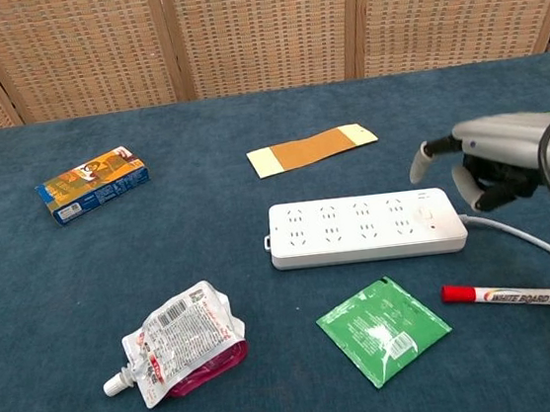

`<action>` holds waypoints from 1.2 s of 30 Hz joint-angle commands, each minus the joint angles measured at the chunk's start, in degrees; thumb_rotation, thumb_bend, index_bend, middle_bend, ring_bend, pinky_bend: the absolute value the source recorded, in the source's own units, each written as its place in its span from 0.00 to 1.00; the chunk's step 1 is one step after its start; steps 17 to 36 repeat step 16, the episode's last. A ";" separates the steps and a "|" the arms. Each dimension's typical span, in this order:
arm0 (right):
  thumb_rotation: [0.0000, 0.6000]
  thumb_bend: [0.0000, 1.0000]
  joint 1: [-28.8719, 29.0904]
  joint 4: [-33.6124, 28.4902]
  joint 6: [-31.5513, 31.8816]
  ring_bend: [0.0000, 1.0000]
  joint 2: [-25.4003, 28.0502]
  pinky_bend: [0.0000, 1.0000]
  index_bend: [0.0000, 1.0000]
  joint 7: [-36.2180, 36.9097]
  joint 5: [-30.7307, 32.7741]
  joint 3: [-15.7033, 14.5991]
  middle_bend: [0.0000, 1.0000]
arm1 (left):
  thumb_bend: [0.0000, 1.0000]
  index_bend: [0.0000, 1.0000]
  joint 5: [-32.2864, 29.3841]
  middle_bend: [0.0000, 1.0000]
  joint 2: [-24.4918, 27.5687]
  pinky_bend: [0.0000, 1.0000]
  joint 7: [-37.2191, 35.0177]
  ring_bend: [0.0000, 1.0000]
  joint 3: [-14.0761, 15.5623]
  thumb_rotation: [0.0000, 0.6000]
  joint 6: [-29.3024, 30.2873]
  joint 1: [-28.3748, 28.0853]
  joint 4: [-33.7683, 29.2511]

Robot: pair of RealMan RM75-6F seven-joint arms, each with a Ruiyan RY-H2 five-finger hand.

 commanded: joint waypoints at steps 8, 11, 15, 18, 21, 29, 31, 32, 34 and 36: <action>1.00 0.12 -7.42 -7.43 15.47 0.30 9.73 0.44 0.12 11.11 -13.42 1.20 0.33 | 0.00 0.00 0.92 0.00 0.26 0.00 -0.51 0.00 0.37 1.00 0.42 0.29 -0.08; 1.00 0.00 -11.61 -12.48 17.31 0.00 15.77 0.06 0.00 4.96 -13.09 -2.48 0.01 | 0.00 0.00 1.72 0.00 0.27 0.00 -0.65 0.00 0.65 1.00 1.02 0.63 -0.12; 1.00 0.00 -16.82 -13.61 20.78 0.00 17.50 0.00 0.00 2.78 -12.69 -6.04 0.00 | 0.00 0.00 2.53 0.00 0.27 0.00 -0.90 0.00 0.98 1.00 1.63 1.02 -0.04; 1.00 0.00 -18.16 -13.05 21.89 0.00 17.26 0.00 0.00 2.61 -12.77 -6.72 0.00 | 0.00 0.00 2.75 0.00 0.32 0.00 -1.14 0.00 1.08 1.00 1.70 1.10 -0.06; 1.00 0.00 -18.16 -13.05 21.89 0.00 17.26 0.00 0.00 2.61 -12.77 -6.72 0.00 | 0.00 0.00 2.75 0.00 0.32 0.00 -1.14 0.00 1.08 1.00 1.70 1.10 -0.06; 1.00 0.00 -18.16 -13.05 21.89 0.00 17.26 0.00 0.00 2.61 -12.77 -6.72 0.00 | 0.00 0.00 2.75 0.00 0.32 0.00 -1.14 0.00 1.08 1.00 1.70 1.10 -0.06; 1.00 0.00 -18.16 -13.05 21.89 0.00 17.26 0.00 0.00 2.61 -12.77 -6.72 0.00 | 0.00 0.00 2.75 0.00 0.32 0.00 -1.14 0.00 1.08 1.00 1.70 1.10 -0.06; 1.00 0.00 -18.16 -13.05 21.89 0.00 17.26 0.00 0.00 2.61 -12.77 -6.72 0.00 | 0.00 0.00 2.75 0.00 0.32 0.00 -1.14 0.00 1.08 1.00 1.70 1.10 -0.06; 1.00 0.00 -18.16 -13.05 21.89 0.00 17.26 0.00 0.00 2.61 -12.77 -6.72 0.00 | 0.00 0.00 2.75 0.00 0.32 0.00 -1.14 0.00 1.08 1.00 1.70 1.10 -0.06; 1.00 0.00 -18.16 -13.05 21.89 0.00 17.26 0.00 0.00 2.61 -12.77 -6.72 0.00 | 0.00 0.00 2.75 0.00 0.32 0.00 -1.14 0.00 1.08 1.00 1.70 1.10 -0.06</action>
